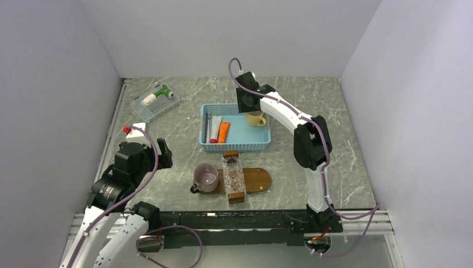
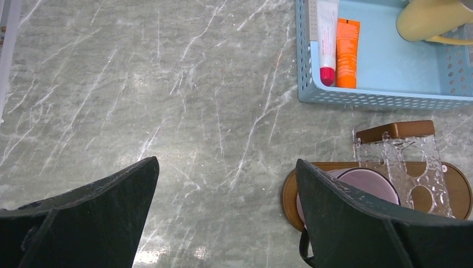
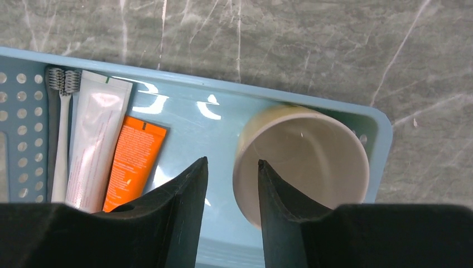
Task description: Prepare toiletry sets of a toothbrush and toothpaste on the tray
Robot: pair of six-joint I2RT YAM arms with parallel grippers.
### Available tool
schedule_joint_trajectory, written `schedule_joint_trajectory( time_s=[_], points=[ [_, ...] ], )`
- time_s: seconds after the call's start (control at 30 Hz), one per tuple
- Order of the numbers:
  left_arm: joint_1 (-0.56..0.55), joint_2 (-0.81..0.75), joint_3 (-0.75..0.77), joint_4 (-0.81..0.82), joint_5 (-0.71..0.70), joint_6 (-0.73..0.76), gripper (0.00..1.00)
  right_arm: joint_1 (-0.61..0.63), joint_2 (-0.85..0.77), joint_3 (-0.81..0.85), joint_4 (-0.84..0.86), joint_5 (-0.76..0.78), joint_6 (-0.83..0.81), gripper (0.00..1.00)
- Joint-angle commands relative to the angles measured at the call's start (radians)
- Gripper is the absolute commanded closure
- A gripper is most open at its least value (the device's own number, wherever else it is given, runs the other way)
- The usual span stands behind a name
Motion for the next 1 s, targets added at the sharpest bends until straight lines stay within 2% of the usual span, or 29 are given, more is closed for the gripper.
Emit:
schedule_joint_trajectory(
  time_s=[0.0,0.23,0.63,0.8,0.97],
  points=[
    [0.008,0.008,0.005,0.035,0.01,0.014,0.0,-0.004,0.03,0.071,-0.024,-0.004,-0.016,0.61],
    [0.014,0.01,0.005,0.035,0.014,0.014,0.01,-0.004,0.048,0.096,-0.053,0.012,-0.023,0.68],
    [0.017,0.0,0.004,0.035,0.011,0.012,0.01,-0.005,0.041,0.1,-0.078,0.028,-0.009,1.0],
    [0.017,-0.001,0.005,0.034,0.009,0.011,0.01,-0.005,0.001,0.091,-0.073,0.031,-0.003,1.0],
    [0.018,-0.004,0.003,0.033,0.007,0.009,0.01,-0.001,-0.113,0.013,-0.017,0.021,0.0,1.0]
  ],
)
